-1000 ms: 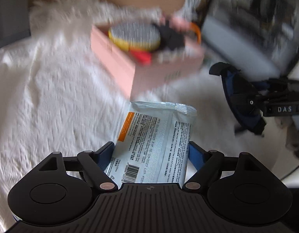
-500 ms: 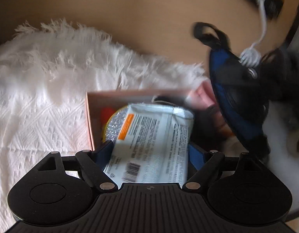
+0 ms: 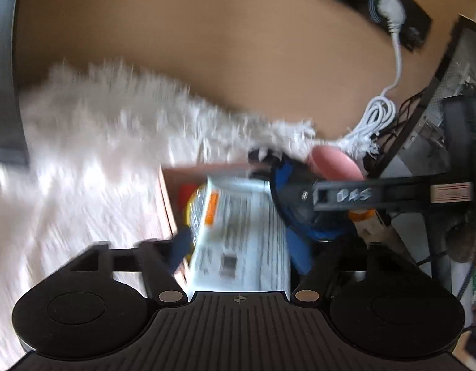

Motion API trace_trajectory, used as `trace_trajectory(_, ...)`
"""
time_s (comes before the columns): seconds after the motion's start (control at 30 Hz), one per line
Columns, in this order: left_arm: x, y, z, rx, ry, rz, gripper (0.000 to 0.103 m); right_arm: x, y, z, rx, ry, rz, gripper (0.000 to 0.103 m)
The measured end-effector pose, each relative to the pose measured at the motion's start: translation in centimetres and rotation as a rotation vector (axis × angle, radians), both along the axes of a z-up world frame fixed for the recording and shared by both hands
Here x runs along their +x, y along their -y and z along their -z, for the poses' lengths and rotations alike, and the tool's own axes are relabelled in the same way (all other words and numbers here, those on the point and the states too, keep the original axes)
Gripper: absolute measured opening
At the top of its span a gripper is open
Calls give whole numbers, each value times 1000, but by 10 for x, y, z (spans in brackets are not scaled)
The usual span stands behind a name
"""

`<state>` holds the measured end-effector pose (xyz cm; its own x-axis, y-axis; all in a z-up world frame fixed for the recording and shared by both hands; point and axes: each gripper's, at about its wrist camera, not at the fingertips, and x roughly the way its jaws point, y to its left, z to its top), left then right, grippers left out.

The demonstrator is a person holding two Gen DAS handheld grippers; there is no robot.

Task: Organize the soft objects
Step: 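Carry the wipes packet with the left tool while the right tool carries the pouch to the pink box, then open both tools to drop the wipes packet and pouch into the pink box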

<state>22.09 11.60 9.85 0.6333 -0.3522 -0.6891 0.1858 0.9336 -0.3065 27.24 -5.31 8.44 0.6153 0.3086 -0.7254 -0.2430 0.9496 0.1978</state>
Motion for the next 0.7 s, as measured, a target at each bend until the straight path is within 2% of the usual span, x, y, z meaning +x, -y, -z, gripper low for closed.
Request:
trace_trajectory(0.03, 2, 0, 4, -7, -17, -4, 33, -3, 0, -4, 8, 11, -16, 82)
trace_trajectory(0.1, 0, 1, 5, 20, 6, -18, 24, -7, 3, -13, 40, 29, -35, 82)
trace_trajectory(0.17, 0, 0, 5, -6, -4, -19, 24, -15, 9, -26, 93, 80, -28, 86)
trace_trajectory(0.23, 4, 0, 7, -37, -17, -20, 24, -23, 14, -34, 125, 153, 9, 85)
trace_trajectory(0.27, 5, 2, 8, -38, -14, -15, 24, -25, 14, -34, 120, 175, 29, 74)
trace_trajectory(0.3, 4, 4, 9, -33, -7, -10, 24, -25, 13, -31, 109, 174, 36, 50)
trace_trajectory(0.33, 3, 8, 10, -28, 3, -1, 24, -21, 12, -24, 107, 144, 28, 43)
trace_trajectory(0.4, 3, 14, 14, -38, 6, 28, 23, -13, 11, -9, 116, 84, 27, 42)
trace_trajectory(0.47, 6, 18, 17, -71, -8, 55, 21, -8, 8, 1, 70, 86, 59, 42)
trace_trajectory(0.53, 9, 20, 20, -76, -6, 57, 19, -2, 10, 8, 70, 65, 79, 42)
trace_trajectory(0.57, 8, 20, 20, -79, -4, 55, 19, -3, 10, 10, 70, 73, 80, 42)
trace_trajectory(0.7, 12, 11, 26, -100, -3, 43, 8, -8, 1, 13, -7, 121, 36, 43)
